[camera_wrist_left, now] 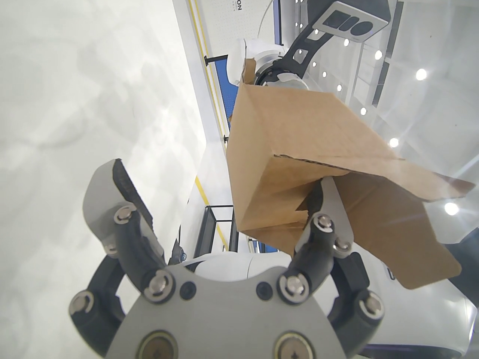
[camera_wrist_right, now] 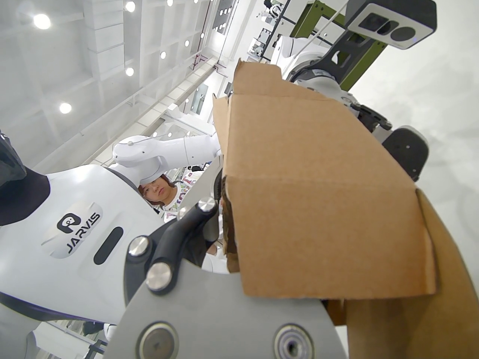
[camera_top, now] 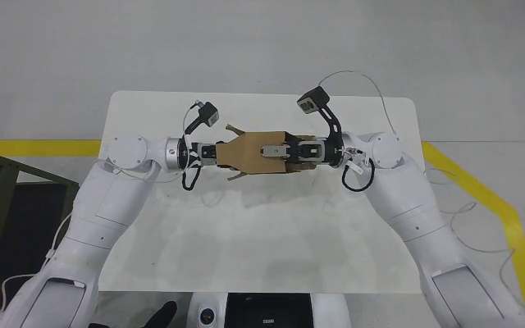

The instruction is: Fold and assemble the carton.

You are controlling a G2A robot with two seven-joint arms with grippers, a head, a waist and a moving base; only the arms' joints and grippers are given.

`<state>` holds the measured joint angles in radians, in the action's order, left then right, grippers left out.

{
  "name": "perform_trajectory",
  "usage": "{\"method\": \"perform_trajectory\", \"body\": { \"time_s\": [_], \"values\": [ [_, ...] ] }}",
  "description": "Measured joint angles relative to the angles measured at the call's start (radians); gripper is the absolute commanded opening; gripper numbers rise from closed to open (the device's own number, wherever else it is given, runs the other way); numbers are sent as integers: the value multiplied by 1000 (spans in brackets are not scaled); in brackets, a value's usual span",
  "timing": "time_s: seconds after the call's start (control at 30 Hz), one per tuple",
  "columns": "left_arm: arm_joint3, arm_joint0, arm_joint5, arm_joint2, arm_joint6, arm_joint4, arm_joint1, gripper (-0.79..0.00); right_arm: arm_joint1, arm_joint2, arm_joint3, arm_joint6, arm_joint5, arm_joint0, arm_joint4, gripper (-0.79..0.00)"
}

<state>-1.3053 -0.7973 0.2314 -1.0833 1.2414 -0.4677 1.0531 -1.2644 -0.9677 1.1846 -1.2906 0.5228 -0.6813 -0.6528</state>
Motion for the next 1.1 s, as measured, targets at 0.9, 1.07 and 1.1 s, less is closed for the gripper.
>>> {"method": "perform_trajectory", "body": {
  "time_s": [0.9, 1.07, 1.1],
  "values": [
    [-66, -122, 35, -72, -29, 91, -28, 0, 17, -99, -17, 93, 6, -37, 35, -785],
    [-98, -121, 27, -62, -41, 97, -26, 0, 16, -93, -11, 95, 0, -37, 56, -785],
    [-101, -114, 25, -62, -45, 93, -25, 0, 15, -87, -7, 90, -4, -37, 63, -785]
  ]
}}
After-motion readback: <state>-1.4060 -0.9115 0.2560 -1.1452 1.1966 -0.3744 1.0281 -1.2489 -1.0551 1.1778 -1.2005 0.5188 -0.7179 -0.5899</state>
